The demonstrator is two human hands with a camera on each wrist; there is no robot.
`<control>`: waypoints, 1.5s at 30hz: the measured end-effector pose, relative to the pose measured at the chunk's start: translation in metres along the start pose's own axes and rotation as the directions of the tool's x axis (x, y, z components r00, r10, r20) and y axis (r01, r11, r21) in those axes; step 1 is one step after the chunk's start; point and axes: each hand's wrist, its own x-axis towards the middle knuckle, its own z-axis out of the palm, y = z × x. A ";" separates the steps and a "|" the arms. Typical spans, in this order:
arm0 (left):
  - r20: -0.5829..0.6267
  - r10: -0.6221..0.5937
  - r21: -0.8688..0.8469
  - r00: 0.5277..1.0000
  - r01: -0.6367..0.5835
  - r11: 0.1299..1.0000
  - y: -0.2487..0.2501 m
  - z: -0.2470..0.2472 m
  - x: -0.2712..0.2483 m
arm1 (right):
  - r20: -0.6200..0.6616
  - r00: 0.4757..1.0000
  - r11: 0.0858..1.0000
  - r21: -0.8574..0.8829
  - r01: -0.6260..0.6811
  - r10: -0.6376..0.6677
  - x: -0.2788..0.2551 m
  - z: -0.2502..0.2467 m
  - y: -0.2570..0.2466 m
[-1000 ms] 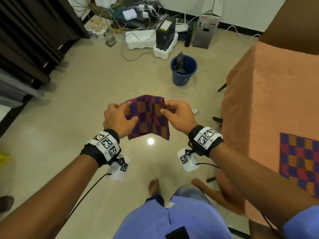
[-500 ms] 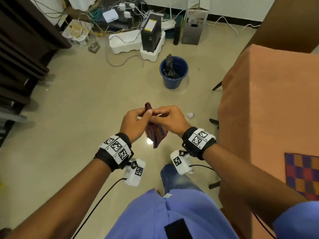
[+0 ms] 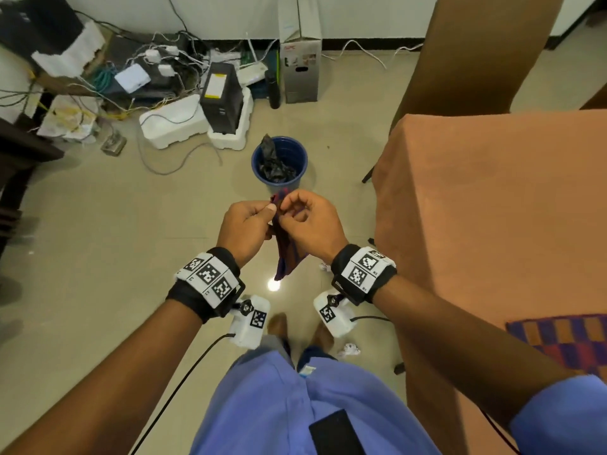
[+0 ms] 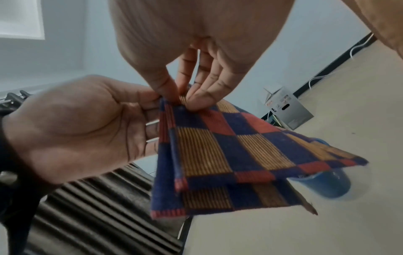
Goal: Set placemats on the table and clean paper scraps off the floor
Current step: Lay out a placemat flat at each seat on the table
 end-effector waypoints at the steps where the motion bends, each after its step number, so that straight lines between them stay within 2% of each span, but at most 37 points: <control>1: 0.005 0.014 0.001 1.000 -0.014 1.000 0.003 0.001 0.008 | -0.023 1.000 1.000 -0.011 0.009 -0.010 0.004 -0.002 -0.001; 4: 0.017 0.024 -0.028 1.000 -0.024 0.999 0.009 0.001 0.032 | -0.040 0.999 1.000 -0.031 0.004 -0.005 0.015 -0.007 -0.001; 7: 0.081 0.046 -0.009 0.996 -0.046 0.999 0.011 0.000 0.054 | -0.036 0.999 0.997 -0.075 -0.008 0.005 0.020 -0.011 0.003; 12: 0.167 0.128 0.121 0.978 -0.149 0.981 0.010 -0.005 0.095 | -0.031 0.999 0.983 -0.179 -0.042 0.037 0.026 -0.014 0.002; 16: 0.262 0.225 0.205 0.938 -0.282 0.937 0.023 -0.001 0.115 | -0.123 0.992 0.970 -0.233 -0.067 0.039 0.042 -0.018 0.004; 19: 0.319 0.344 0.312 0.883 -0.441 0.842 0.035 0.002 0.124 | -0.155 0.988 0.933 -0.357 -0.047 -0.009 0.056 -0.039 0.005; 21: 0.338 0.418 0.402 0.843 -0.531 0.746 0.043 0.002 0.134 | -0.156 0.987 0.902 -0.431 -0.023 -0.049 0.062 -0.066 0.002; 24: 0.463 0.462 0.580 0.756 -0.653 0.486 0.063 0.007 0.153 | -0.179 0.974 0.851 -0.525 0.027 -0.141 0.074 -0.123 -0.004; 26: 0.557 0.439 0.643 0.705 -0.701 0.309 0.083 0.022 0.165 | -0.160 0.964 0.772 -0.633 0.065 -0.212 0.083 -0.165 -0.017; 27: 0.581 0.448 0.647 0.679 -0.720 0.252 0.095 0.031 0.171 | -0.150 0.956 0.723 -0.686 0.083 -0.252 0.087 -0.186 -0.024; 29: 0.567 0.527 0.638 0.633 -0.742 0.205 0.125 0.050 0.184 | -0.173 0.945 0.672 -0.738 0.062 -0.278 0.092 -0.225 -0.042; 32: 0.495 0.666 0.624 0.558 -0.762 0.175 0.176 0.082 0.205 | -0.272 0.894 0.645 -0.764 0.023 -0.355 0.093 -0.281 -0.065; 36: 0.544 0.748 0.592 0.381 -0.806 -0.020 0.227 0.134 0.208 | -0.392 0.805 0.625 -0.780 -0.033 -0.446 0.069 -0.349 -0.083; 38: 0.549 0.777 0.567 0.307 -0.820 -0.077 0.243 0.163 0.203 | -0.432 0.763 0.606 -0.792 -0.066 -0.480 0.046 -0.374 -0.079; 39: 0.538 0.793 0.557 0.286 -0.827 -0.080 0.249 0.176 0.202 | -0.446 0.745 0.588 -0.804 -0.089 -0.497 0.033 -0.383 -0.074; 42: 0.526 0.809 0.527 0.263 -0.847 -0.068 0.252 0.215 0.193 | -0.459 0.706 0.491 -0.853 -0.179 -0.539 -0.011 -0.392 -0.043; 44: 0.595 0.762 0.511 0.256 -0.852 -0.113 0.232 0.236 0.192 | -0.423 0.689 0.425 -0.887 -0.181 -0.589 -0.036 -0.374 -0.006; 45: 0.644 0.719 0.504 0.263 -0.852 -0.140 0.215 0.247 0.194 | -0.405 0.706 0.438 -0.887 -0.148 -0.581 -0.048 -0.359 0.018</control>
